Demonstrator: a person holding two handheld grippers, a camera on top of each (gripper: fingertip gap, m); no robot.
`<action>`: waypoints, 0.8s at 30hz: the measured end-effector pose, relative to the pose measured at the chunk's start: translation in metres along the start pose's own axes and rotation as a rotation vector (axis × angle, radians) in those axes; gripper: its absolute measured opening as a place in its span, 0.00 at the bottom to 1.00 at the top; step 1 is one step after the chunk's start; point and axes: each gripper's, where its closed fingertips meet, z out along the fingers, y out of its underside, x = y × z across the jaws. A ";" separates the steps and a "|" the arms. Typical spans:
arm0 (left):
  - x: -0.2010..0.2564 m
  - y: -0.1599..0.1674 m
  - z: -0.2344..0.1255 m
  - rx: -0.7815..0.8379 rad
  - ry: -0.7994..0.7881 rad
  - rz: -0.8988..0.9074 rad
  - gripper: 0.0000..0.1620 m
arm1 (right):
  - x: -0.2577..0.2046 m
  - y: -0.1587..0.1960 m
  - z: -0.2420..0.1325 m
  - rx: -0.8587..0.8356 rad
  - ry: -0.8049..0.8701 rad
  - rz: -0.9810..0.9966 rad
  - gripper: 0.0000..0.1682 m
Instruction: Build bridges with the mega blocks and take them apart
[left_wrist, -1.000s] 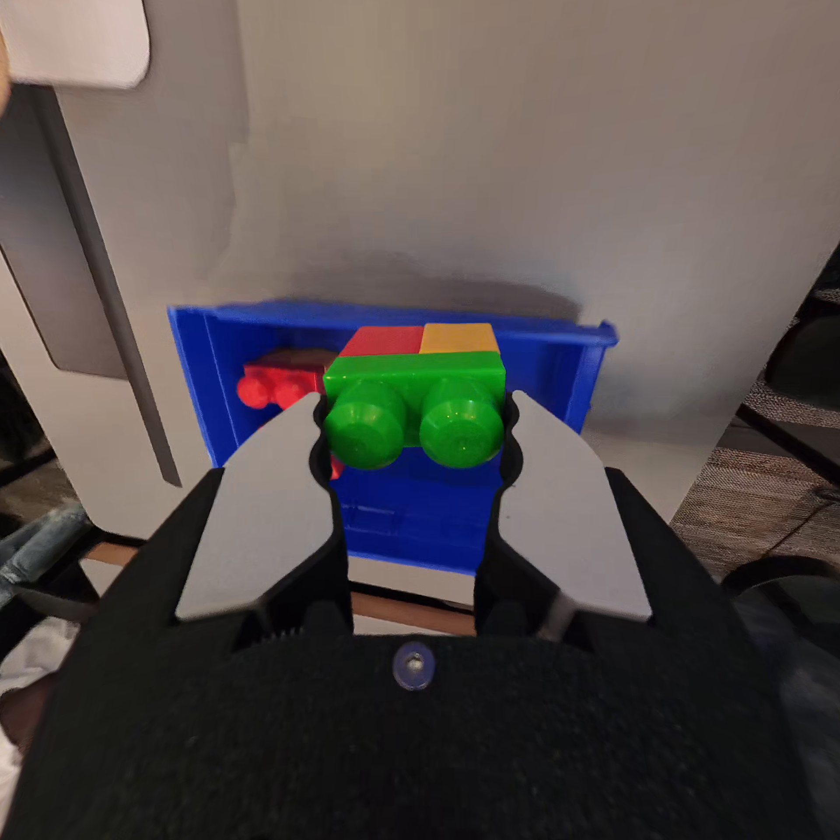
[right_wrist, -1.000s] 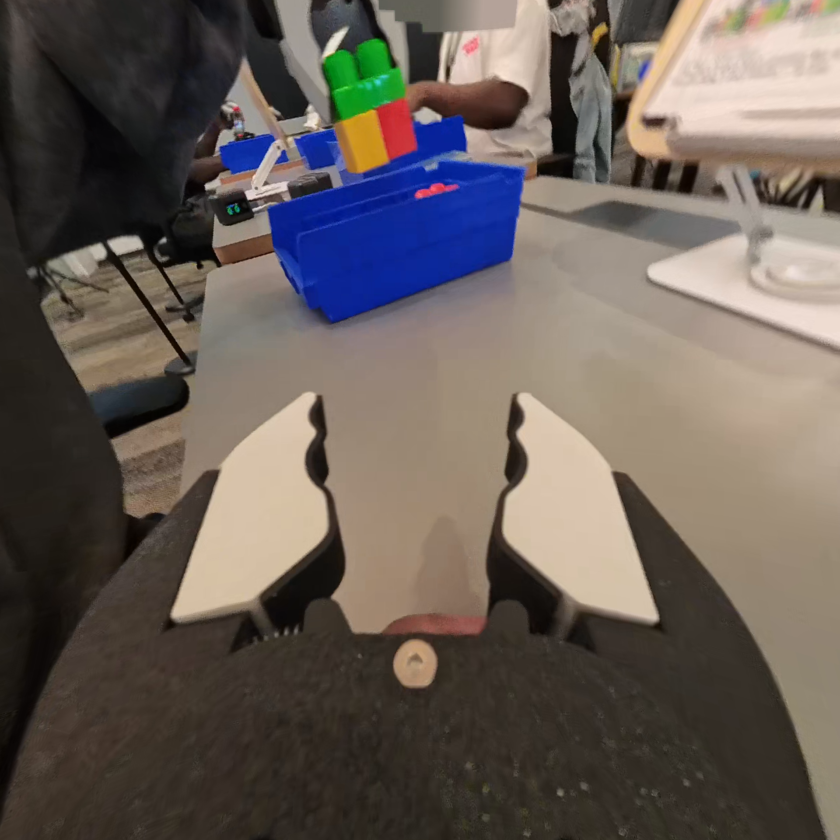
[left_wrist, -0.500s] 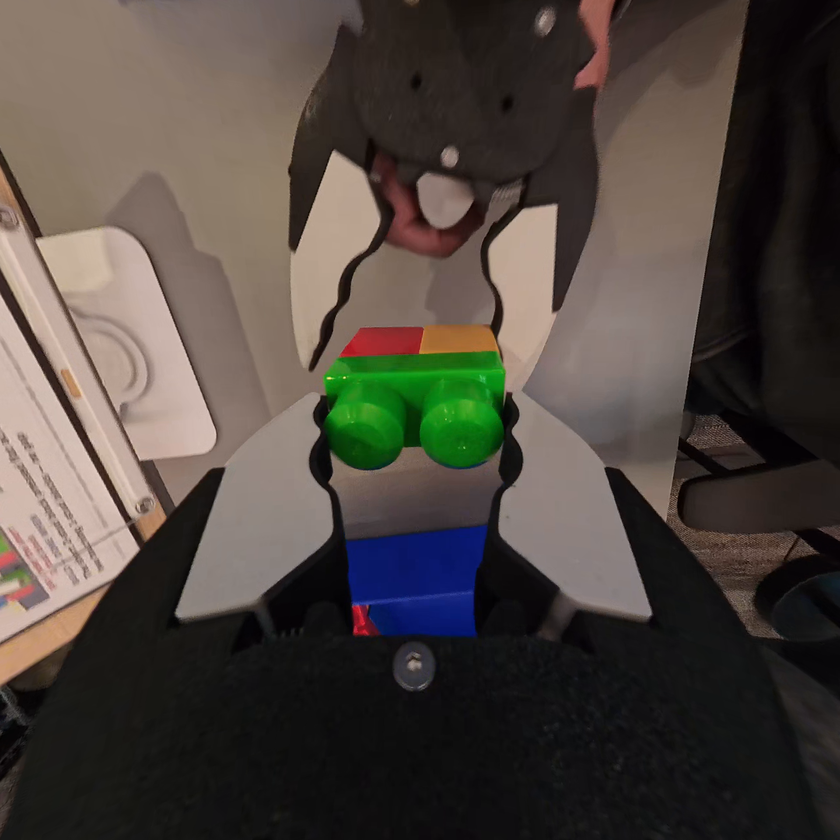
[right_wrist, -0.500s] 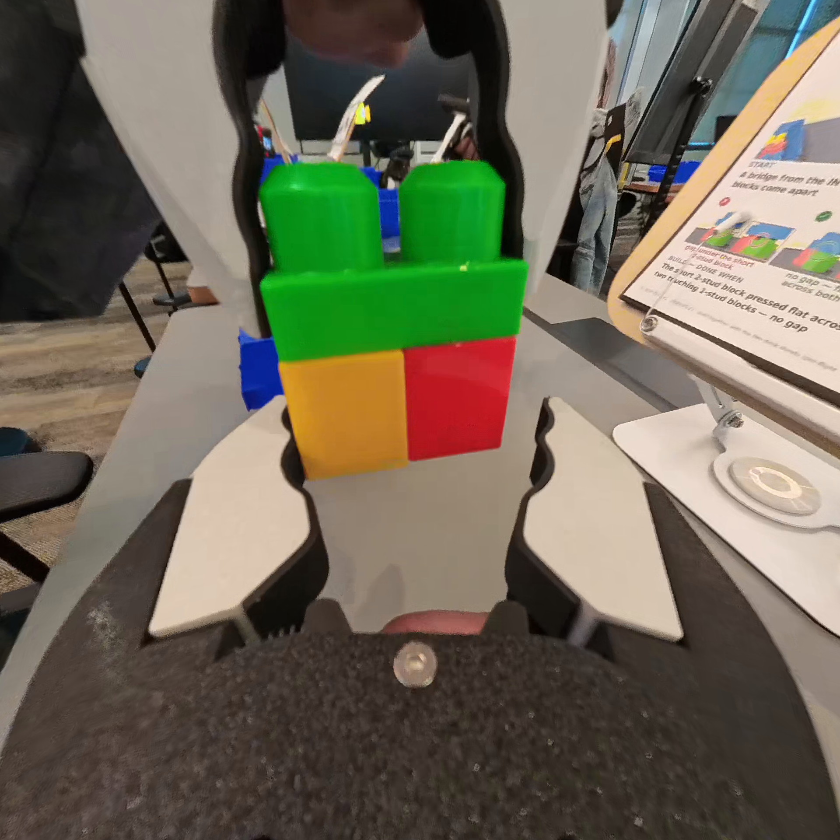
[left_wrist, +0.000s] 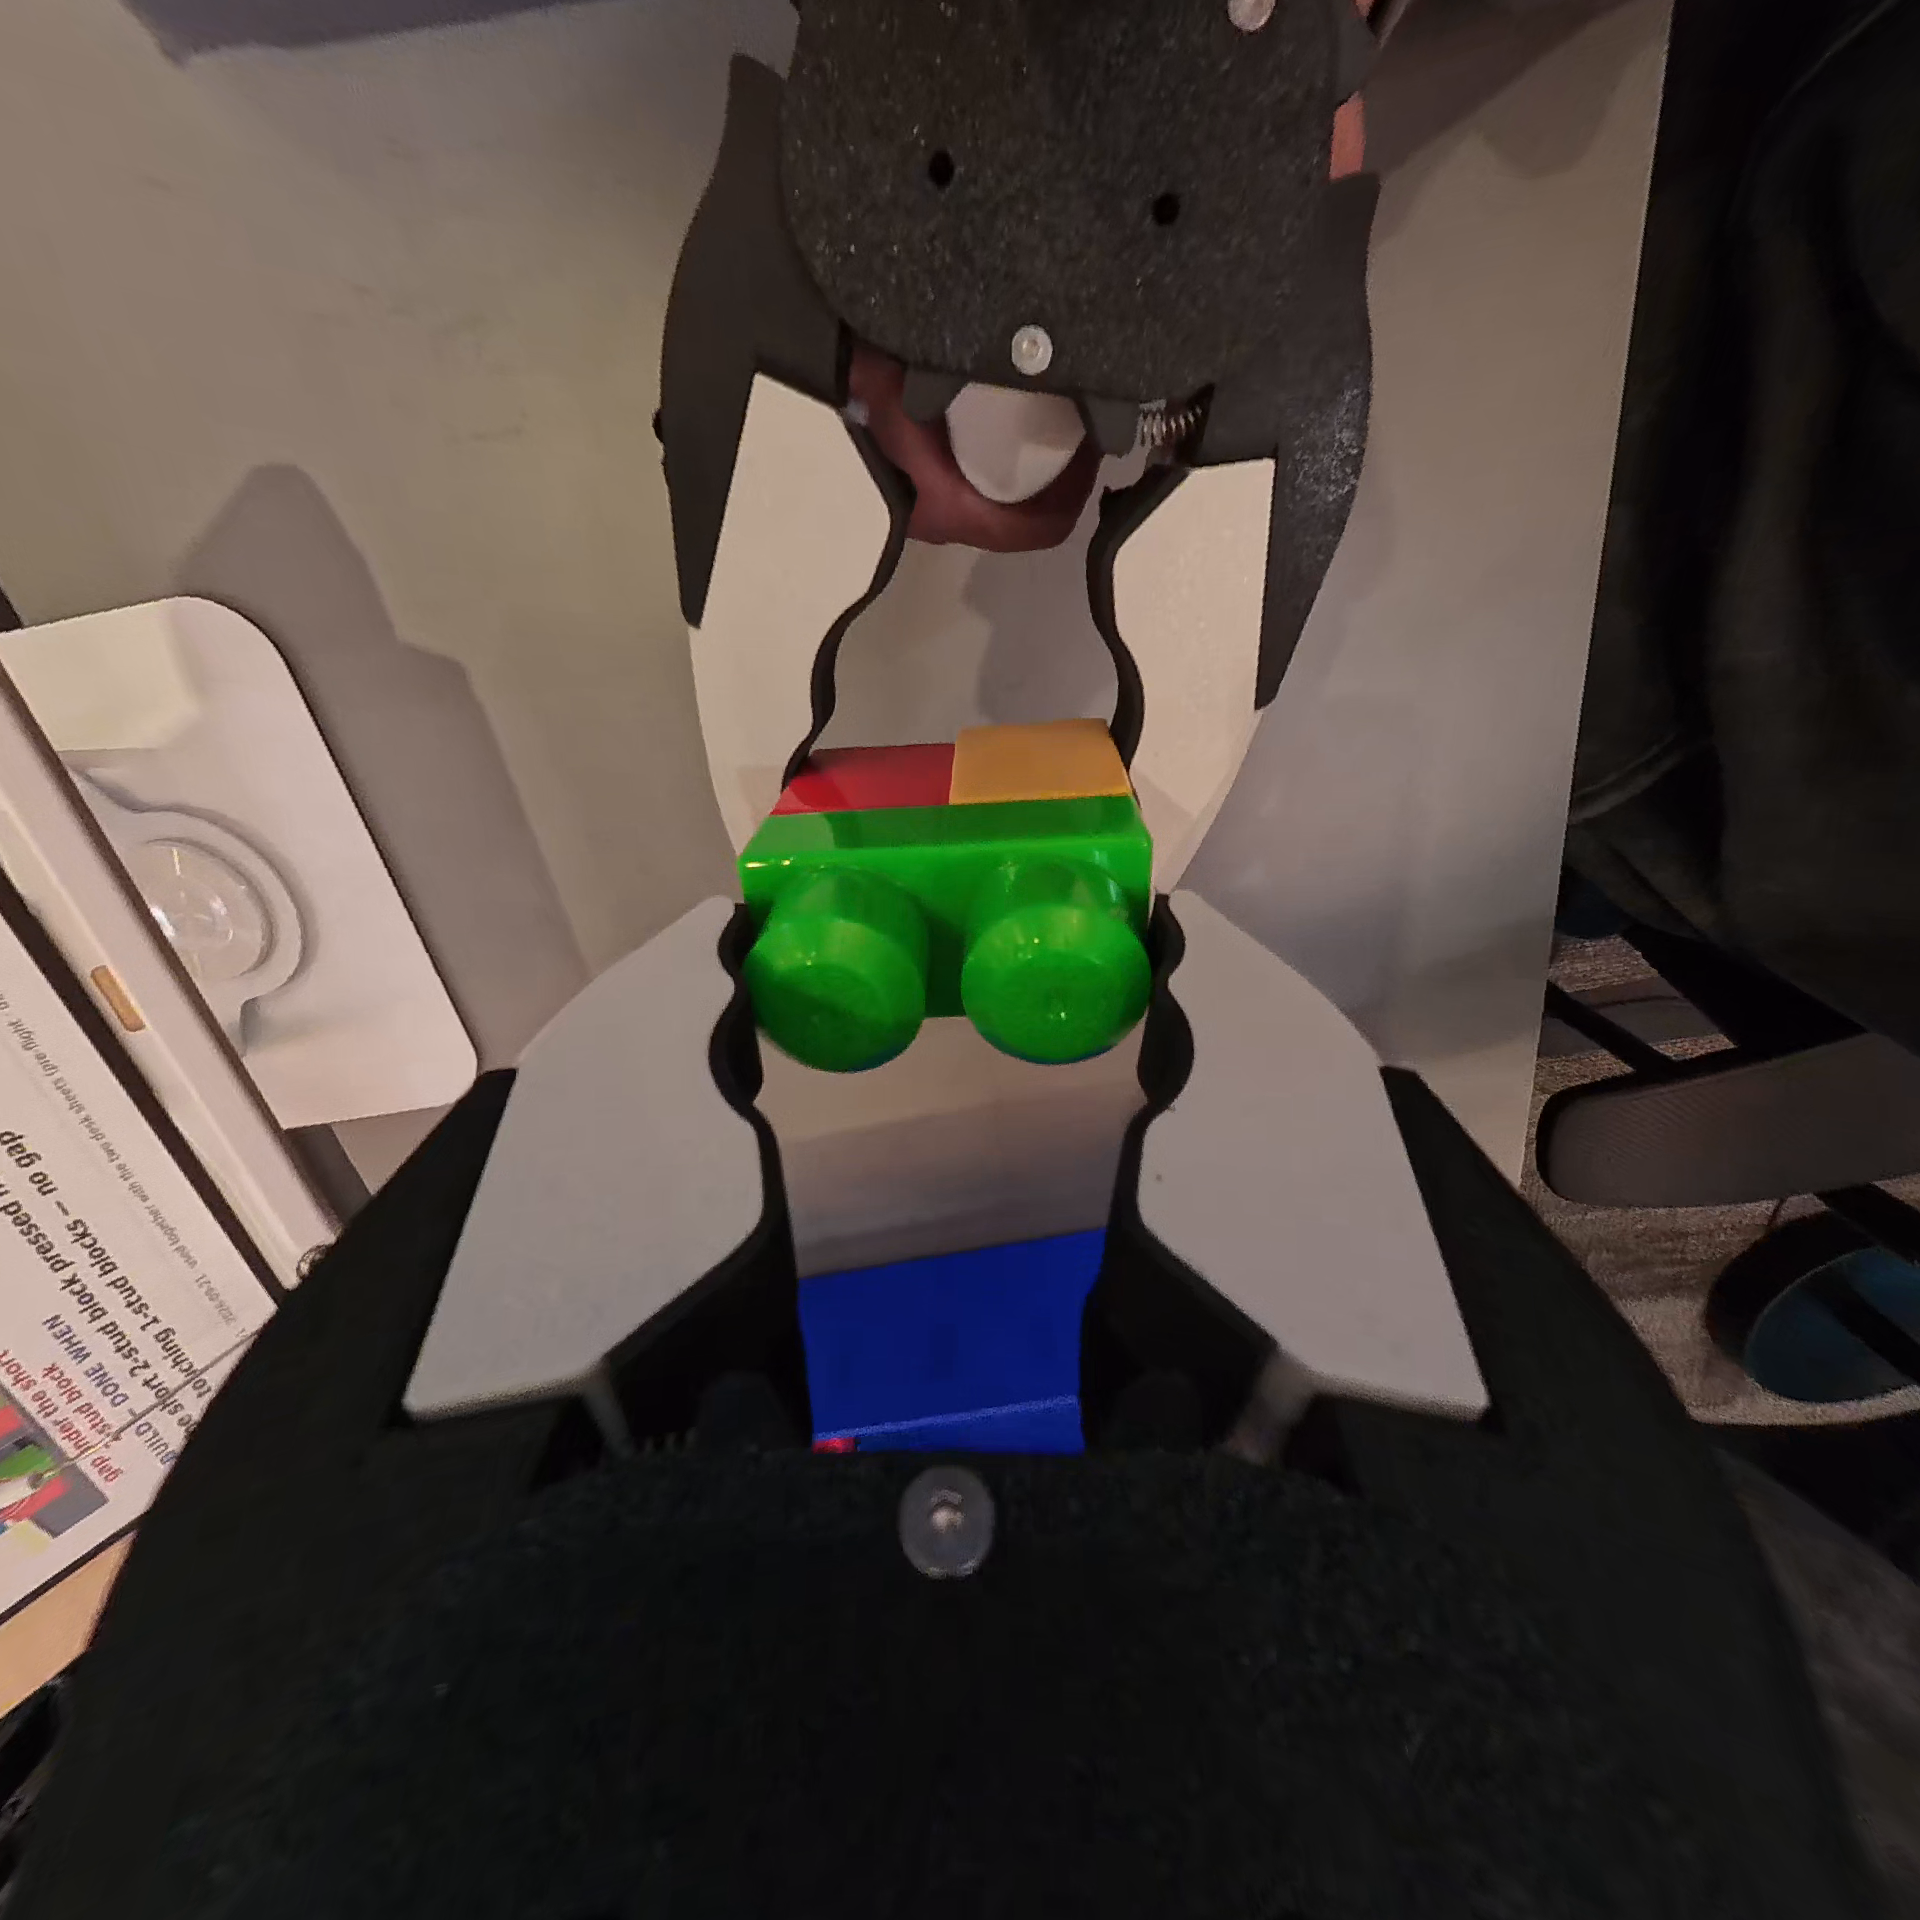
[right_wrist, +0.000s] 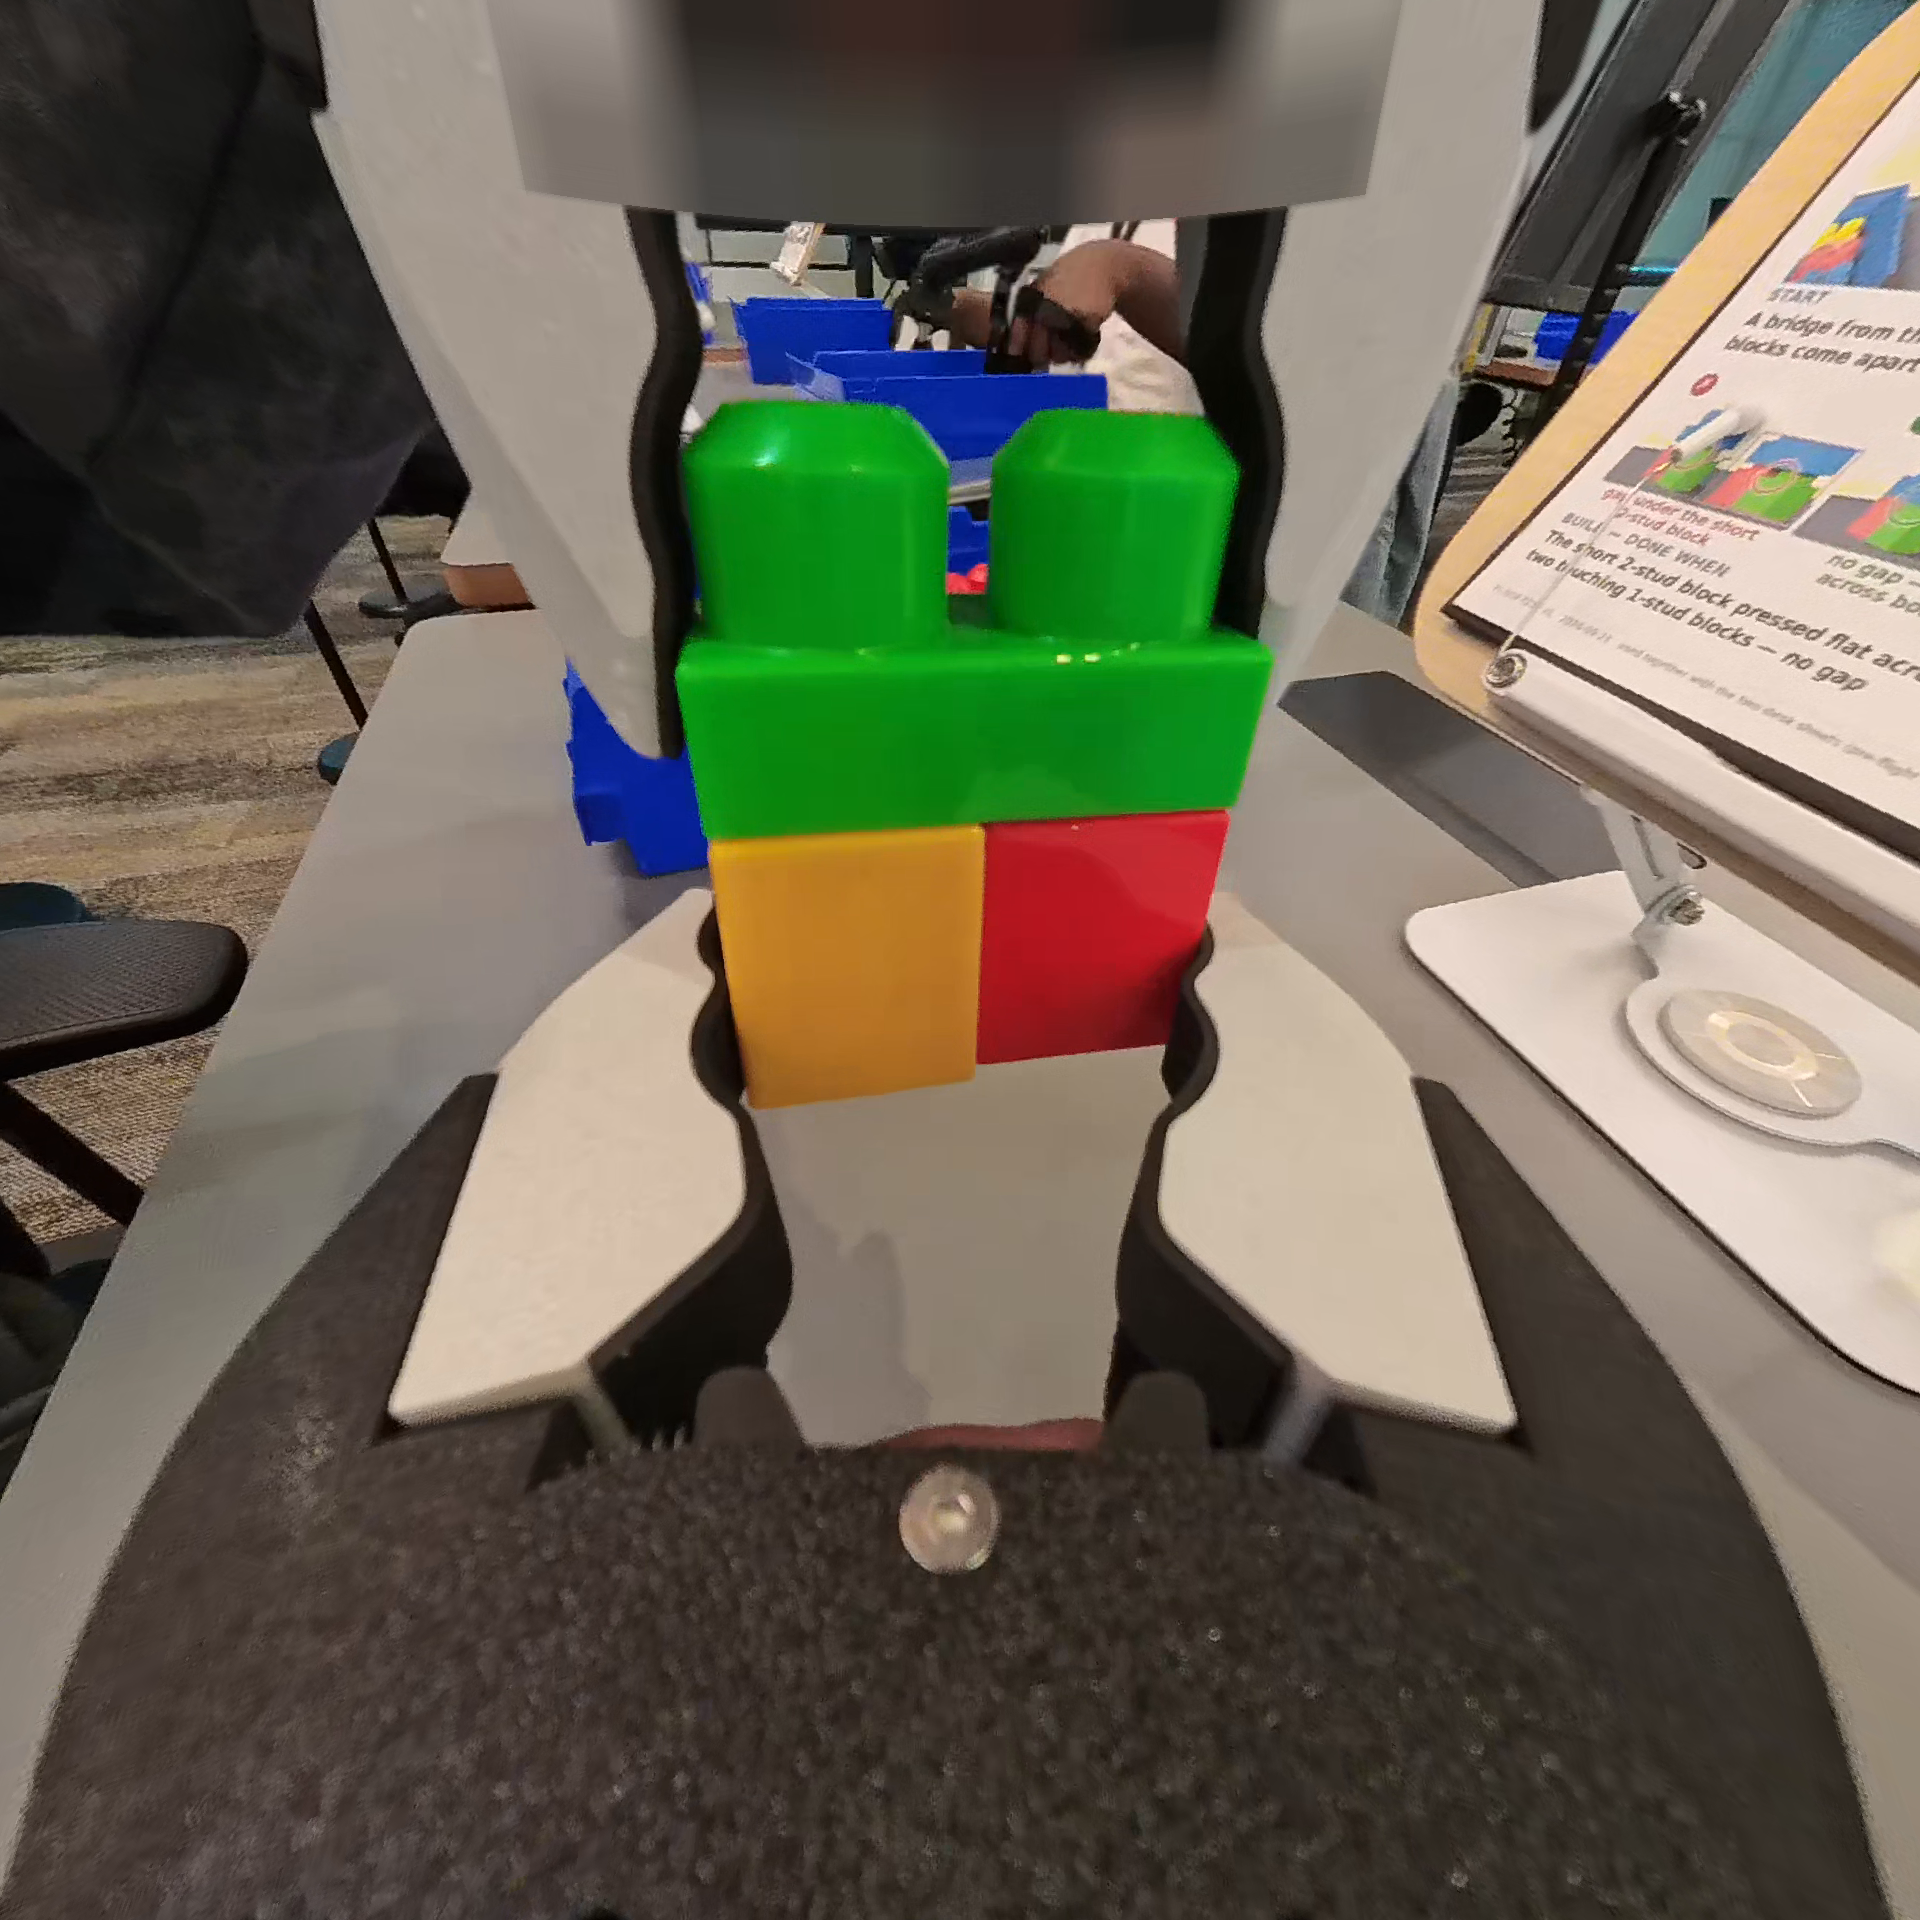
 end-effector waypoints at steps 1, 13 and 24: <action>0.002 0.001 0.000 -0.014 0.001 0.003 0.44 | -0.002 0.001 0.001 0.001 -0.007 -0.001 0.48; -0.003 0.014 -0.079 0.169 -0.136 -0.091 0.44 | 0.017 0.058 -0.007 -0.139 0.065 0.071 0.48; 0.056 0.030 0.028 0.782 -0.462 -0.667 0.44 | -0.021 0.029 -0.092 -0.127 0.221 -0.016 0.48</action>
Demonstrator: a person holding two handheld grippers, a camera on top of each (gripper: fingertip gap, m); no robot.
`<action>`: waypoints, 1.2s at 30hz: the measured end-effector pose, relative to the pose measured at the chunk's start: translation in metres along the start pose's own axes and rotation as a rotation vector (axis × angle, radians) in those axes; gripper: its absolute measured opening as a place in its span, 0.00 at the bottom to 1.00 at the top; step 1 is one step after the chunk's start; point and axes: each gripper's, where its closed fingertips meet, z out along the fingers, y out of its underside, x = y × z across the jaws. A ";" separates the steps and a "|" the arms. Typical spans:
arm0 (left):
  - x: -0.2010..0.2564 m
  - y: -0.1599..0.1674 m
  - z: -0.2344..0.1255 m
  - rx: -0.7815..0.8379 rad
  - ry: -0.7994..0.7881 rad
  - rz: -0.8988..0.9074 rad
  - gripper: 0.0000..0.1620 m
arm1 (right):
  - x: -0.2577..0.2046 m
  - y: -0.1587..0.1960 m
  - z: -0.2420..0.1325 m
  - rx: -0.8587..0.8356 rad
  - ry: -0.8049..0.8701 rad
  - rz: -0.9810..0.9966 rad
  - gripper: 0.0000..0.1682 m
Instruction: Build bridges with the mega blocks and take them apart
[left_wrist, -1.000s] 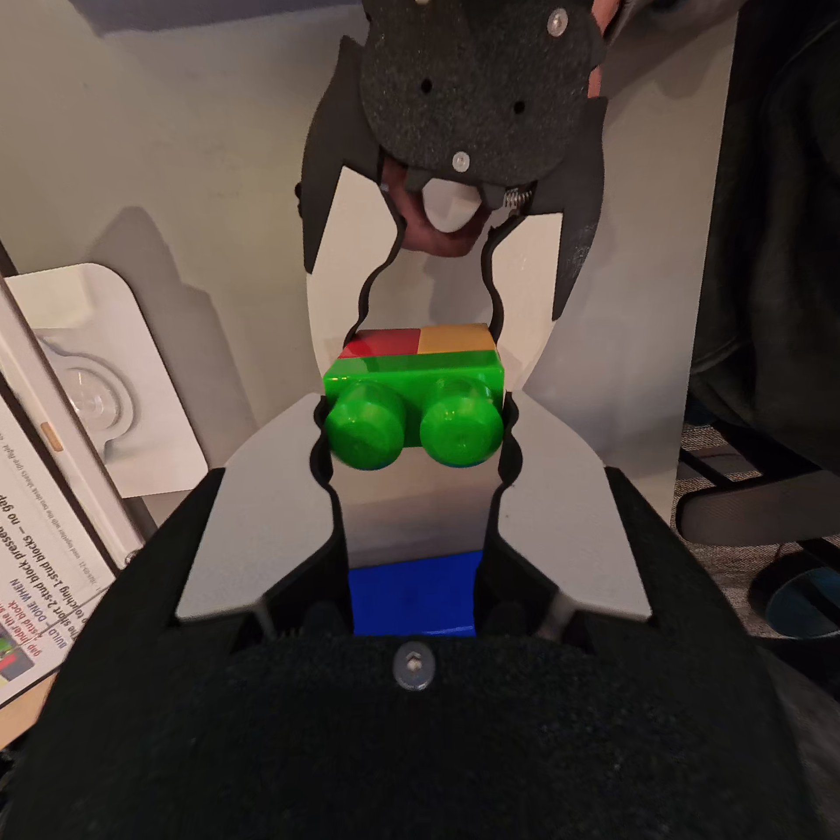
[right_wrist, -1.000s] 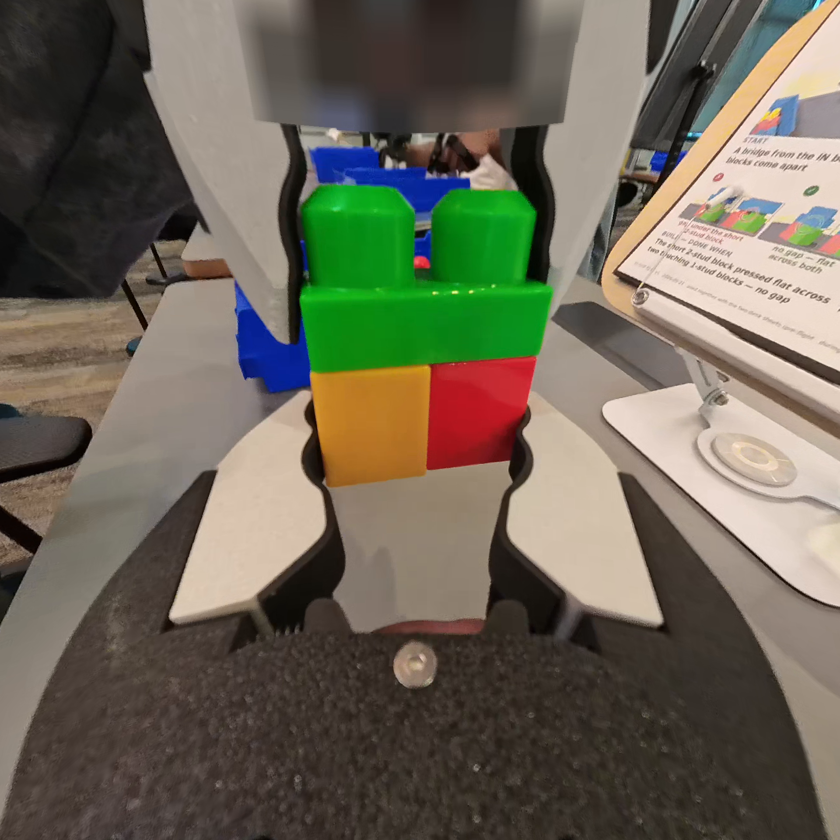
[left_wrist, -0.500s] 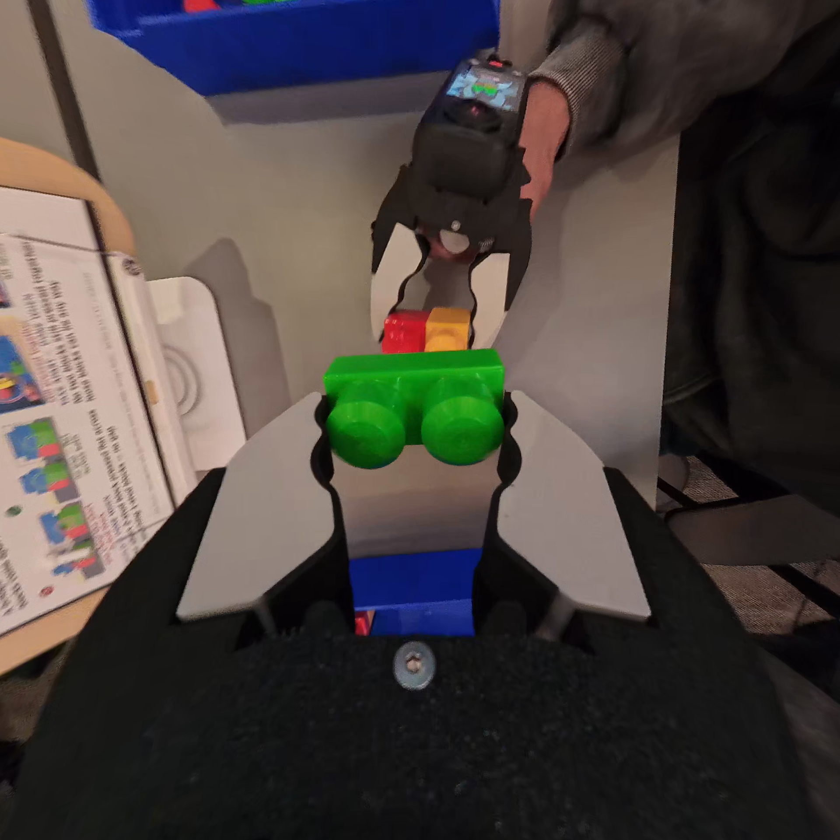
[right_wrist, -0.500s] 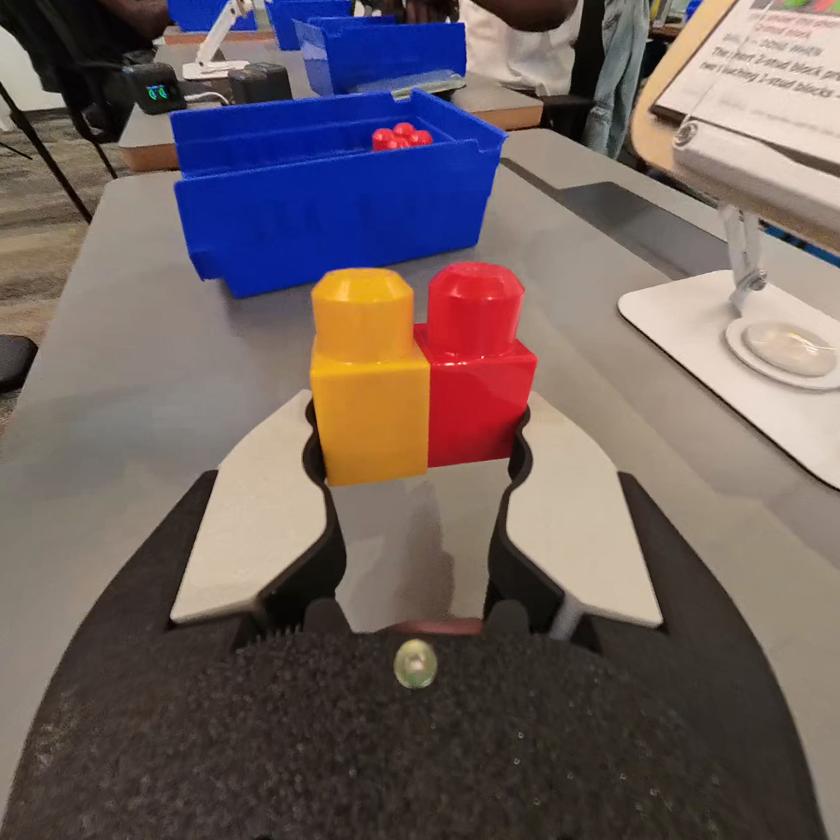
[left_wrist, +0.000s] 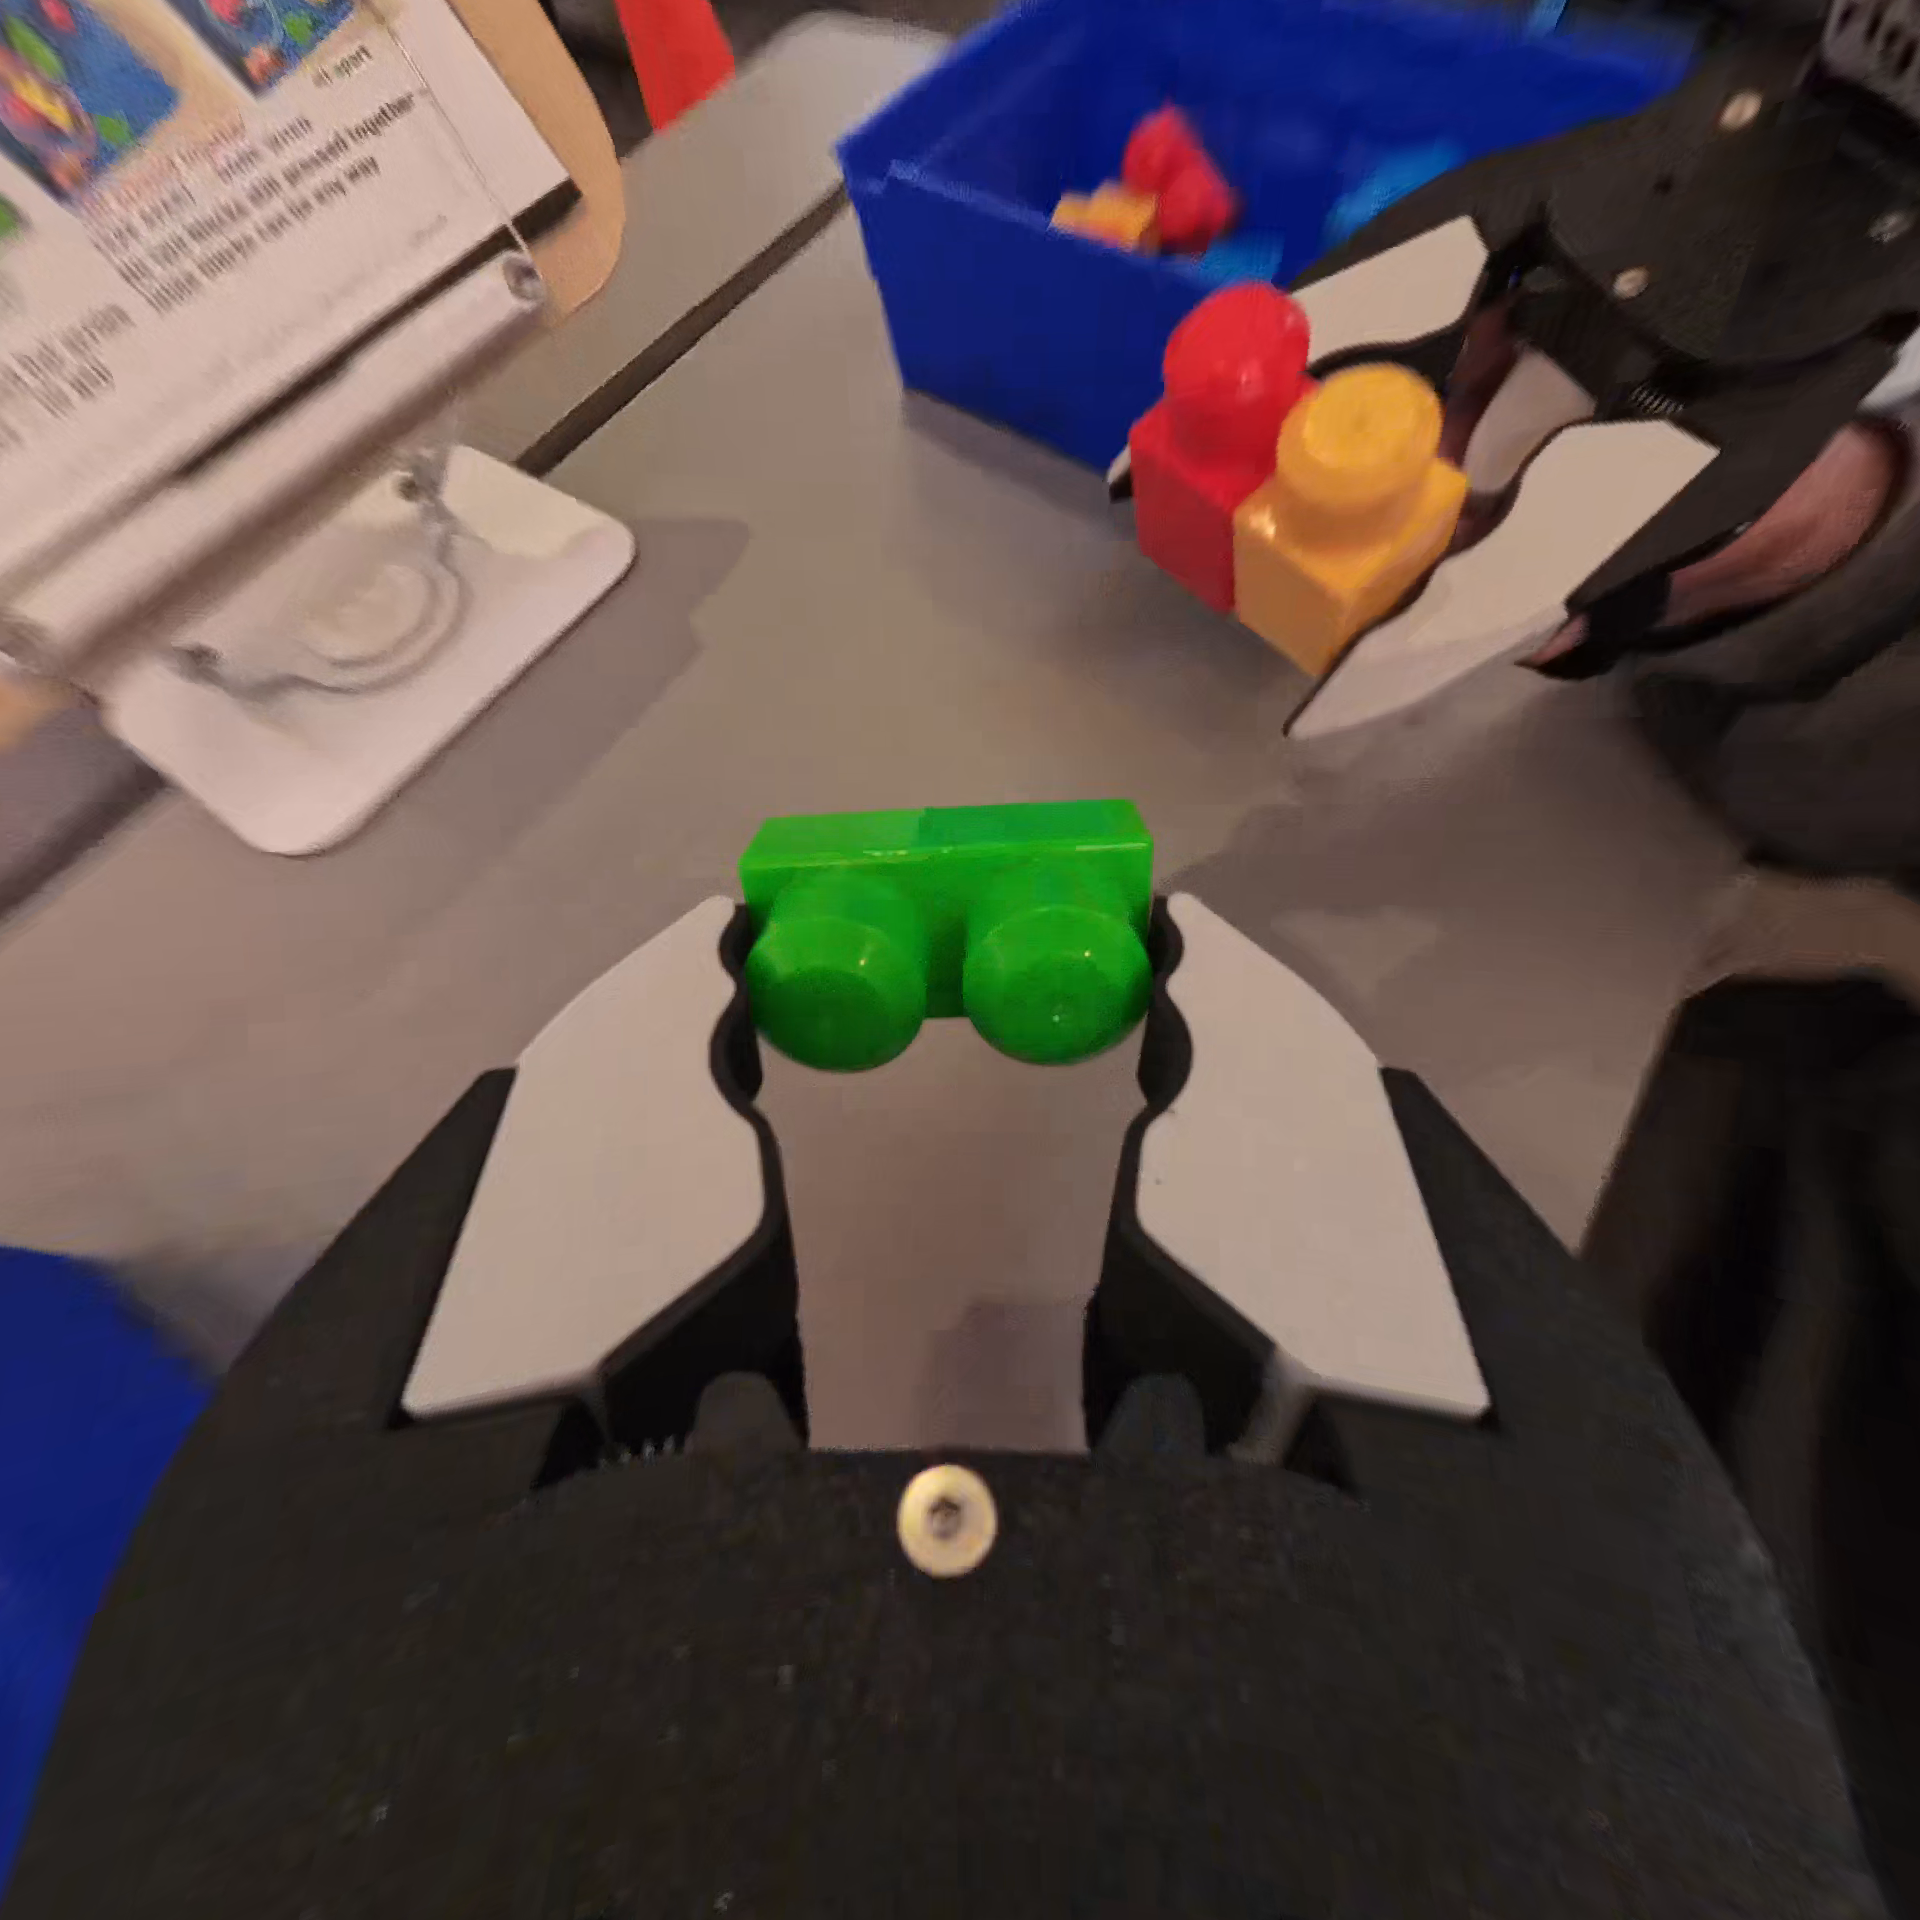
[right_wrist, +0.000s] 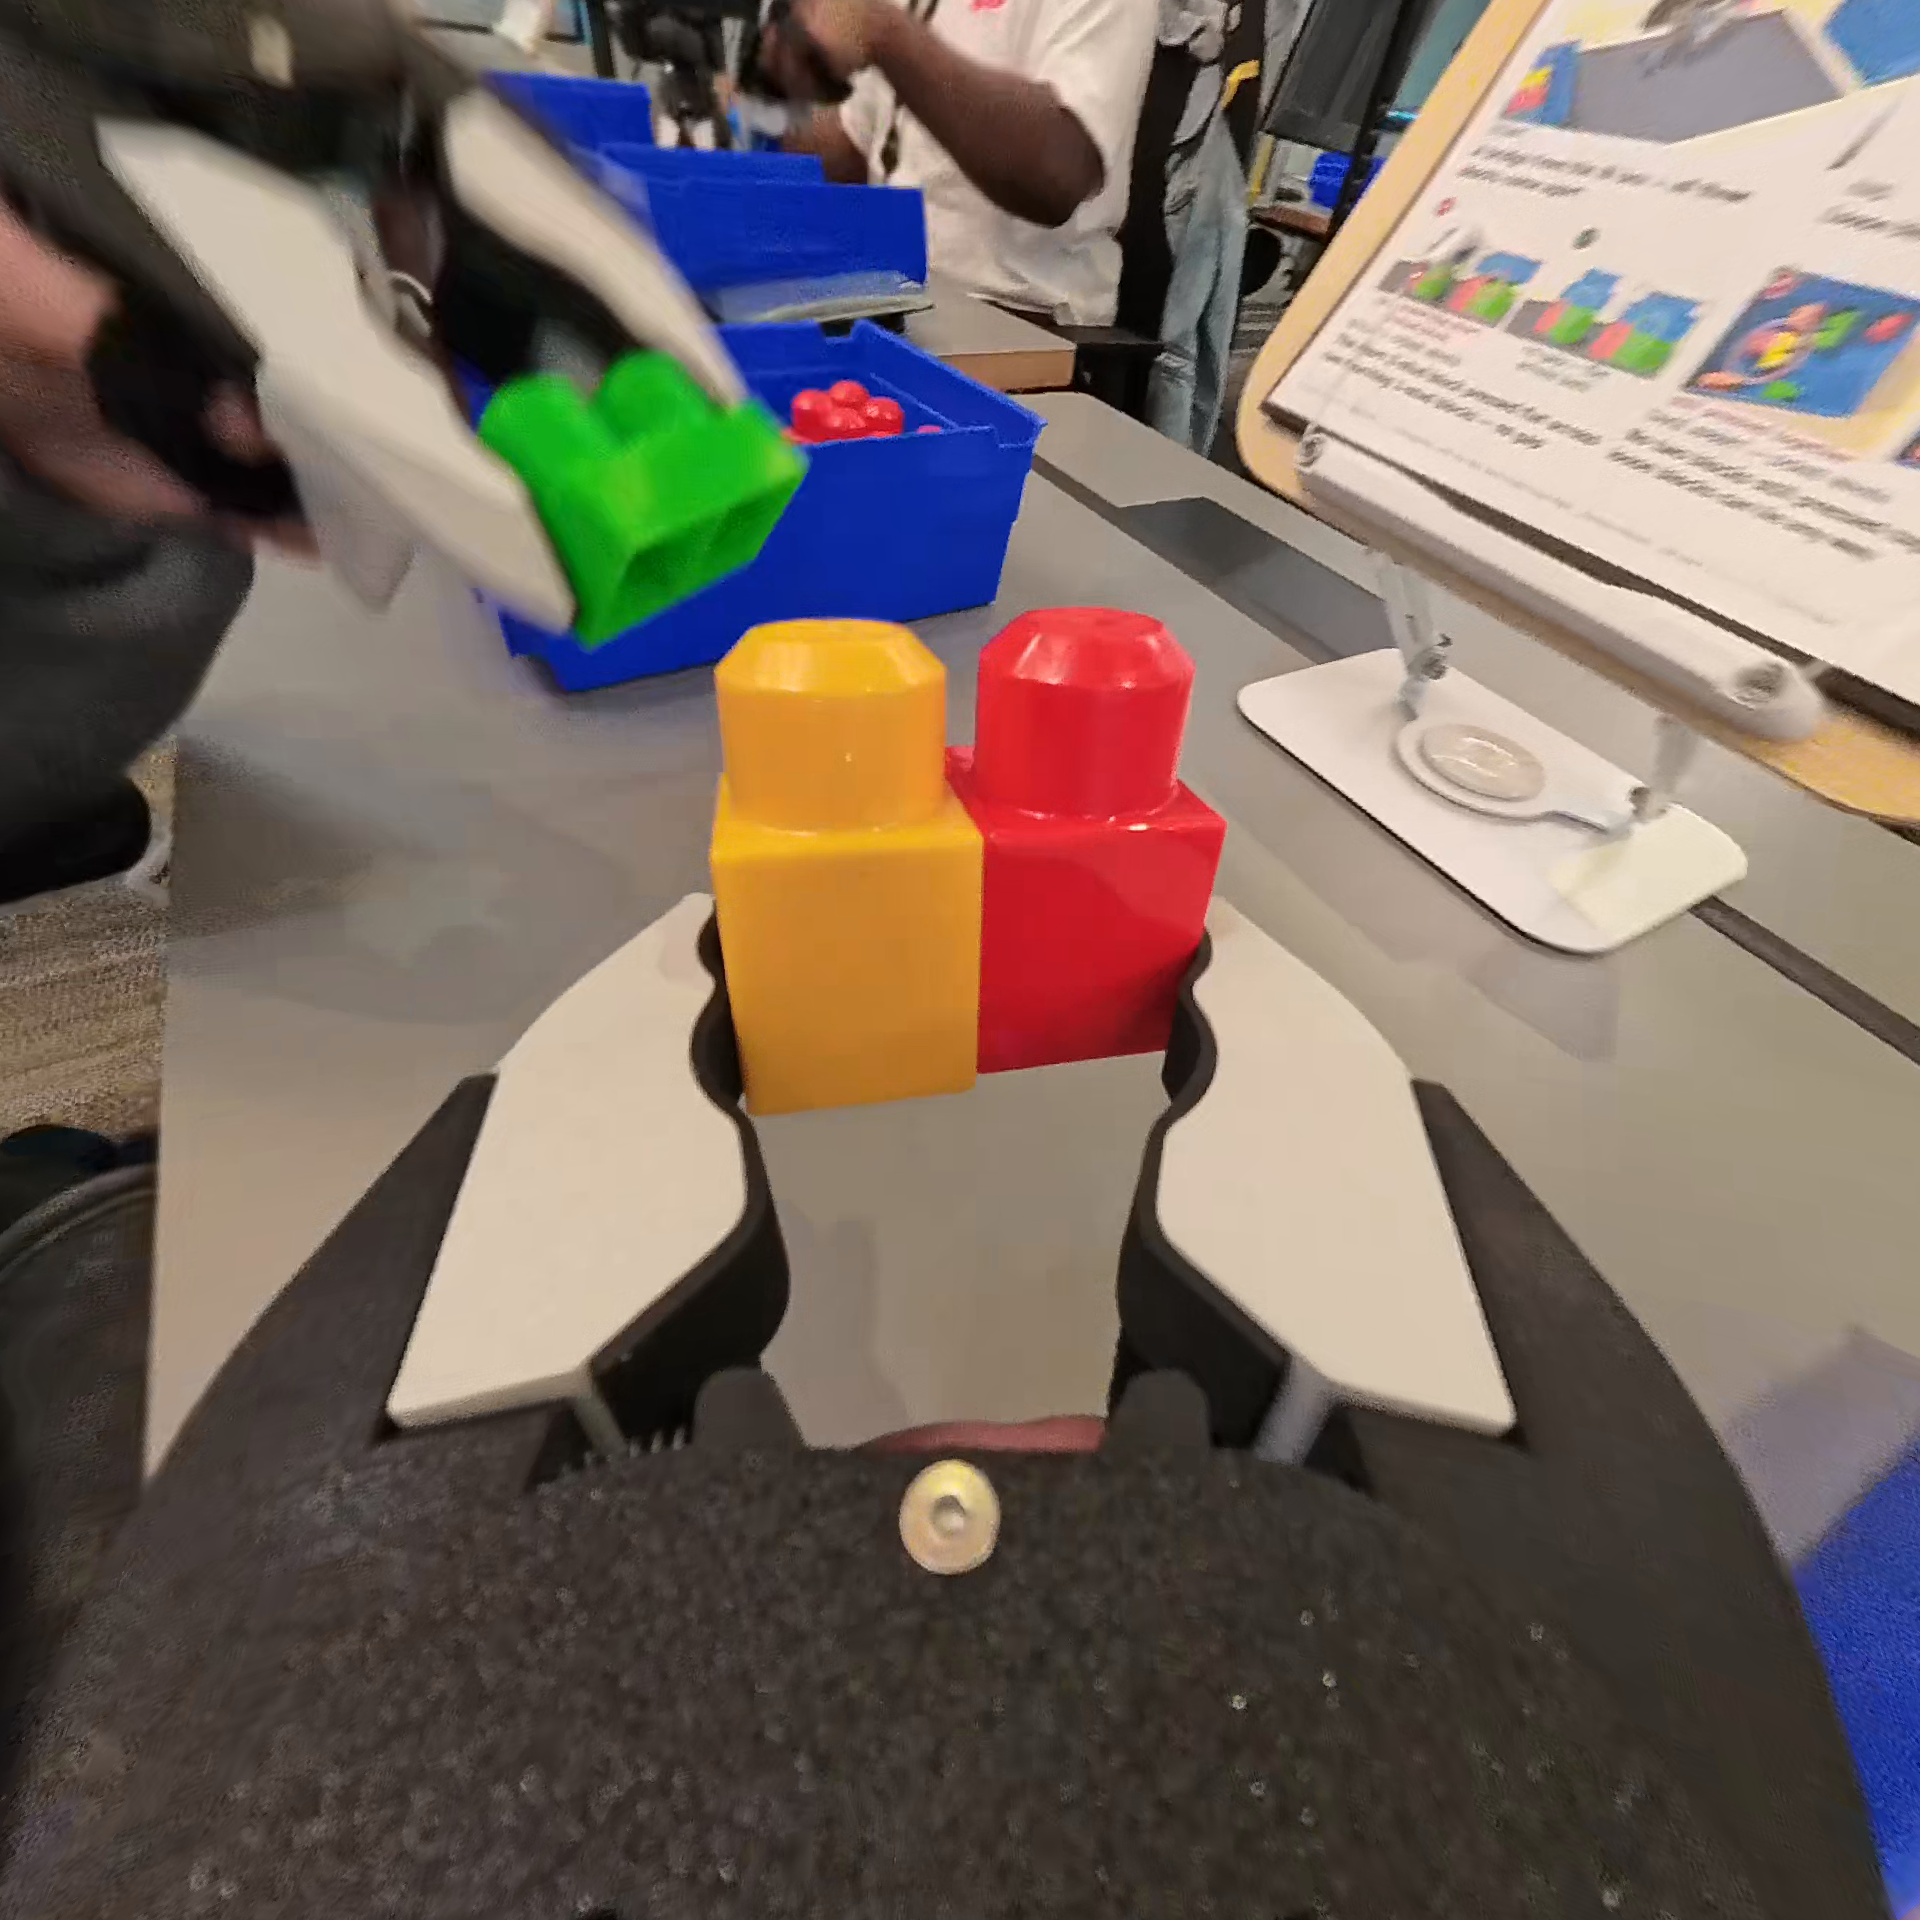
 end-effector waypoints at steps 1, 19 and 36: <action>0.011 0.013 0.003 0.046 0.031 -0.067 0.44 | 0.001 -0.001 -0.011 0.000 0.021 0.012 0.48; 0.053 0.064 0.020 0.082 0.148 -0.063 0.44 | 0.282 0.118 -0.149 -1.028 0.514 0.152 0.48; 0.050 0.072 0.019 0.055 0.131 -0.050 0.44 | 0.286 0.047 -0.132 -0.978 0.490 -0.089 0.54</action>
